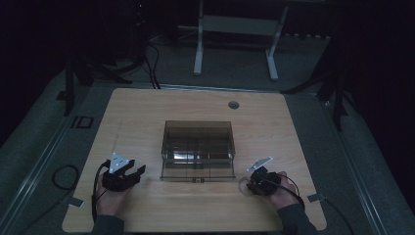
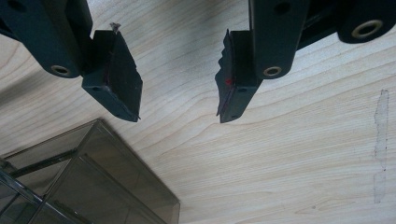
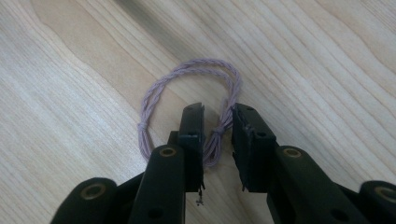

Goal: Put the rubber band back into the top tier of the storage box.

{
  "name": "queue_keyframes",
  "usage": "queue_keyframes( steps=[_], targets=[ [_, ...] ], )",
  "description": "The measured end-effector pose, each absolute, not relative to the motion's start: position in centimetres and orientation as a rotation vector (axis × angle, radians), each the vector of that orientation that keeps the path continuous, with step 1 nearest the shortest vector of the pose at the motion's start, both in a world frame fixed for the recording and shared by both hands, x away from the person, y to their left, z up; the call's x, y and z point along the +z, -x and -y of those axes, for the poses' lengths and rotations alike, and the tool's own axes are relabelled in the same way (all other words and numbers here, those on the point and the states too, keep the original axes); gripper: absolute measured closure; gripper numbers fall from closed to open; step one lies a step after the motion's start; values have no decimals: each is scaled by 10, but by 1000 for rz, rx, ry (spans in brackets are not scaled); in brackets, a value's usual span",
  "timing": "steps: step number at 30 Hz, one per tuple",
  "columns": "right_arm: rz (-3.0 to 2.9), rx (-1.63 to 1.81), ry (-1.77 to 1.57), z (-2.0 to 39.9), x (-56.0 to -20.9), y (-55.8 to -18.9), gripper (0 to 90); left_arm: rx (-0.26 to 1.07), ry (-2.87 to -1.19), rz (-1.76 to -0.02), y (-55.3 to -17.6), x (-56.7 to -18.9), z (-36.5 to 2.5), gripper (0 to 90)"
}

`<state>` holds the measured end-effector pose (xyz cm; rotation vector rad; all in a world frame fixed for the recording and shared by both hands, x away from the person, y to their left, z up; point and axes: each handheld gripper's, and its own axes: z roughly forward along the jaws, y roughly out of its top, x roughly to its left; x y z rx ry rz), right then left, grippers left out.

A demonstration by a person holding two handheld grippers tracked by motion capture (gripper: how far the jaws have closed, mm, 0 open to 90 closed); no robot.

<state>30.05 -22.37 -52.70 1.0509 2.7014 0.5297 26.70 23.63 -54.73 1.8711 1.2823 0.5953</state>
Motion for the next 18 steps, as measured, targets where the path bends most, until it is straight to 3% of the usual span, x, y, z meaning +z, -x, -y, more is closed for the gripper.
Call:
queue_keyframes(
  steps=[18],
  targets=[
    [-2795,350,-1019,214,-522,-312,843,597,-1873,-1278,-267,-547,-236,503]
  ],
)
